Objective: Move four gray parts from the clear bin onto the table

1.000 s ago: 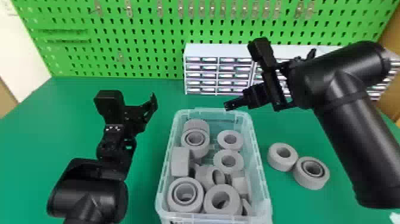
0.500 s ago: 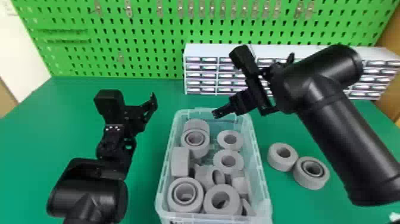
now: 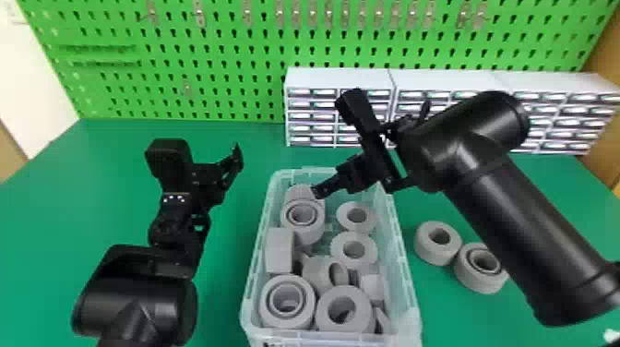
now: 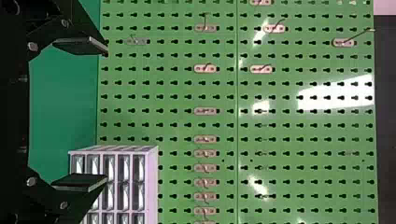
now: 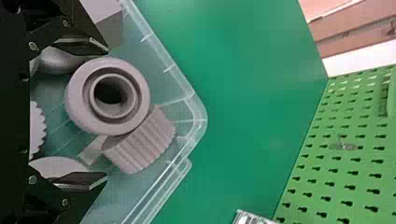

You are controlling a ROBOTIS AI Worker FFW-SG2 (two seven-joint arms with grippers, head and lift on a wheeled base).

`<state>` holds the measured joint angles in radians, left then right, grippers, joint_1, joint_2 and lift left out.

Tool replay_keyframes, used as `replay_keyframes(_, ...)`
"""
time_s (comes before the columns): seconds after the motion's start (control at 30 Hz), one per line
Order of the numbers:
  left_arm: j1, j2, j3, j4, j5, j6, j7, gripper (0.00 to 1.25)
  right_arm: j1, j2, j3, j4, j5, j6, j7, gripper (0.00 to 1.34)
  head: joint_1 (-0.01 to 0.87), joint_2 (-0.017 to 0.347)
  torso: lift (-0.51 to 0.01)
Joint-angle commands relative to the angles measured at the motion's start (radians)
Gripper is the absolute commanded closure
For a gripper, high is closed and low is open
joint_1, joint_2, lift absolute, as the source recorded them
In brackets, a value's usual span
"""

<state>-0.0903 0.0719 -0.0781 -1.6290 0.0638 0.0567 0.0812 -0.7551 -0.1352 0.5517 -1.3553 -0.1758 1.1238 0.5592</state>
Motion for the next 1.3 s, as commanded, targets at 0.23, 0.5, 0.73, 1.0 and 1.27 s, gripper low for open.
replay_keyframes(0.23,0.001,0.0,0.001,0.0,-0.001,0.0,0.0,0.29,0.002,-0.003,0.059,0.027,-0.021,-0.061,-0.004,0.32,0.693,0.072,-0.052)
replay_keyframes(0.5,0.009,0.0,0.011,-0.005,0.001,-0.002,0.0,0.29,-0.001,-0.003,0.067,0.019,-0.053,0.041,-0.002,0.32,0.693,0.072,-0.052)
replay_keyframes(0.73,0.014,0.002,0.017,-0.008,0.001,-0.002,0.0,0.29,-0.015,-0.003,0.09,0.019,-0.065,0.122,-0.002,0.32,0.693,0.072,-0.052)
replay_keyframes(1.0,0.011,0.002,0.014,-0.008,0.001,-0.002,0.0,0.29,-0.012,-0.006,0.097,0.022,-0.057,0.168,-0.002,0.32,0.693,0.072,-0.052)
replay_keyframes(1.27,0.011,0.003,0.015,-0.008,0.001,-0.002,0.0,0.29,-0.01,-0.006,0.102,0.027,-0.028,0.206,-0.002,0.32,0.693,0.072,-0.052)
